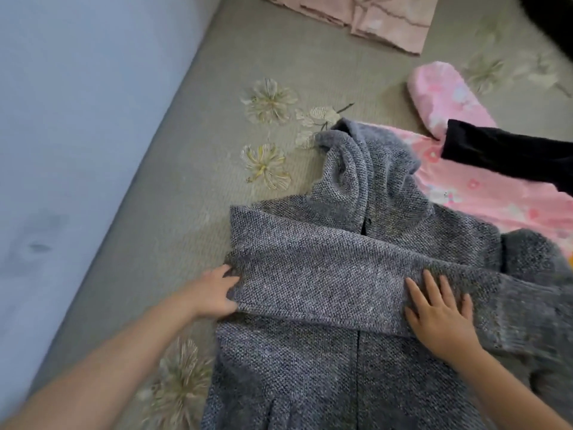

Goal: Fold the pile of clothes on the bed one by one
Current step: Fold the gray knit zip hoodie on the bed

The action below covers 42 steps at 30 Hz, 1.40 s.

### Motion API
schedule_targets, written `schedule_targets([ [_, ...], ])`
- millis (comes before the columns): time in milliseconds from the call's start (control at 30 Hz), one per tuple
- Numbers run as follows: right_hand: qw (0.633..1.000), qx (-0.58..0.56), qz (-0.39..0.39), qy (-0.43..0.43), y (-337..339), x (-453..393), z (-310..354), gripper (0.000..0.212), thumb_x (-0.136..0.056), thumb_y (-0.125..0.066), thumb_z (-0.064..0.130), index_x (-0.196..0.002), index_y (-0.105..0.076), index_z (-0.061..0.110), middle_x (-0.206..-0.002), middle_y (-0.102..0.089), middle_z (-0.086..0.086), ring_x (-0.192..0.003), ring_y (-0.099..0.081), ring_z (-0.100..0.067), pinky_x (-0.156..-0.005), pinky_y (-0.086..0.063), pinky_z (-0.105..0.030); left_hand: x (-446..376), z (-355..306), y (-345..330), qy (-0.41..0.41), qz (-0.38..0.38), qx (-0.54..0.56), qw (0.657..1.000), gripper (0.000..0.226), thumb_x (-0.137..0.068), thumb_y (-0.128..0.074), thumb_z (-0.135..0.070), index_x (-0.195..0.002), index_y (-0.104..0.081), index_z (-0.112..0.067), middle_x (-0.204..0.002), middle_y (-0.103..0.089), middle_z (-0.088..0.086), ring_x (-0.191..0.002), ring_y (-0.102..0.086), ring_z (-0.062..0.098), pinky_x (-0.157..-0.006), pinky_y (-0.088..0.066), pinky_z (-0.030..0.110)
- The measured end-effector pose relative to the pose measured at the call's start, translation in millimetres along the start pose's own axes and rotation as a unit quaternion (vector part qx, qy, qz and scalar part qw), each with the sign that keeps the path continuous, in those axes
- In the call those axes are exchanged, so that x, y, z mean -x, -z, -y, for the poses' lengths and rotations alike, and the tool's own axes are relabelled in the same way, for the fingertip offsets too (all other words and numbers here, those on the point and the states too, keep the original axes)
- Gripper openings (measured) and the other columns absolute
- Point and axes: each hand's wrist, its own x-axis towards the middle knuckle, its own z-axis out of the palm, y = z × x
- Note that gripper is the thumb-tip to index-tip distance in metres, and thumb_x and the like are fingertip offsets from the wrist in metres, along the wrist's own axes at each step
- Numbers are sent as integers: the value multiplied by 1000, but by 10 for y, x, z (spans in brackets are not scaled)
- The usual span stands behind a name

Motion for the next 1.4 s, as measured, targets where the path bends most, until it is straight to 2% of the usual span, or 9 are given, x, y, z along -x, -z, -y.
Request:
schedule_targets([
  [67,1000,4,15,-6,5,8,56,65,-91,-8,58,-145,14,29,-152,24,-2,-141,16,-28,-111,-1,-55,-63,18,235,2,-176,70,982,42,-88,-39,-25,-122,-56,-7,-127,-54,13,-117,-48,25,-96,-40,32],
  [167,1000,-18,23,-5,-19,32,131,86,-59,35,73,-133,31,30,-142,36,0,-139,22,-29,-109,7,-56,-322,-126,444,-19,-356,119,927,43,-94,-38,-14,-137,-37,-7,-142,-39,11,-131,-35,25,-108,-25,36],
  [267,999,-24,24,-18,-97,5,135,96,-36,53,66,-123,37,28,-138,40,1,-137,27,-28,-107,16,-53,-583,-381,424,-88,-305,43,947,55,-97,-29,-35,-146,-13,-15,-155,-4,5,-142,2,19,-112,6,35],
  [433,998,-54,0,-14,-165,-47,129,97,-48,45,70,-132,22,28,-136,37,2,-126,38,-19,-99,31,-46,-793,-619,-65,11,-267,-27,963,68,-93,-16,-53,-146,3,-16,-155,9,4,-141,13,19,-110,15,39],
  [667,990,-54,-133,-13,-249,-102,171,83,-91,0,58,-124,-56,7,-132,-50,-23,-119,-47,-45,-102,-13,-50,-907,-627,-170,13,-344,-25,939,70,-89,-33,-50,-144,-19,-9,-153,-14,11,-142,-5,24,-108,11,35],
  [867,989,-52,-138,0,-257,-123,153,75,-89,-10,58,-126,-55,10,-134,-48,-22,-122,-45,-43,-104,-11,-49,-846,-703,-78,39,-295,-62,953,65,-92,-29,-50,-146,-15,-18,-155,-6,6,-142,1,22,-112,3,44],
  [1100,989,-95,-115,19,-261,-77,57,62,-93,-13,55,-147,1,27,-155,12,-4,-141,13,-23,-107,21,-45,-545,-1520,156,4,-261,-125,957,64,-91,-36,-23,-147,-3,-20,-155,5,5,-142,8,22,-113,-4,44],
  [1267,803,-516,-299,4,17,493,-558,38,-95,-43,14,-132,-45,3,-142,-35,-6,-123,-27,3,-98,-19,-3,-381,-2522,-65,-168,-286,-25,943,57,-97,-32,-27,-147,-7,-13,-155,0,3,-142,5,16,-114,-1,33],
  [1400,778,-475,-362,-197,-366,1038,-1335,42,-87,-55,18,-122,-50,-4,-123,-50,-19,-117,-42,-17,-96,-25,-10,-361,-3131,-295,-253,-246,0,935,59,-97,-32,-35,-147,-5,-15,-155,2,1,-141,9,13,-112,5,29],
])
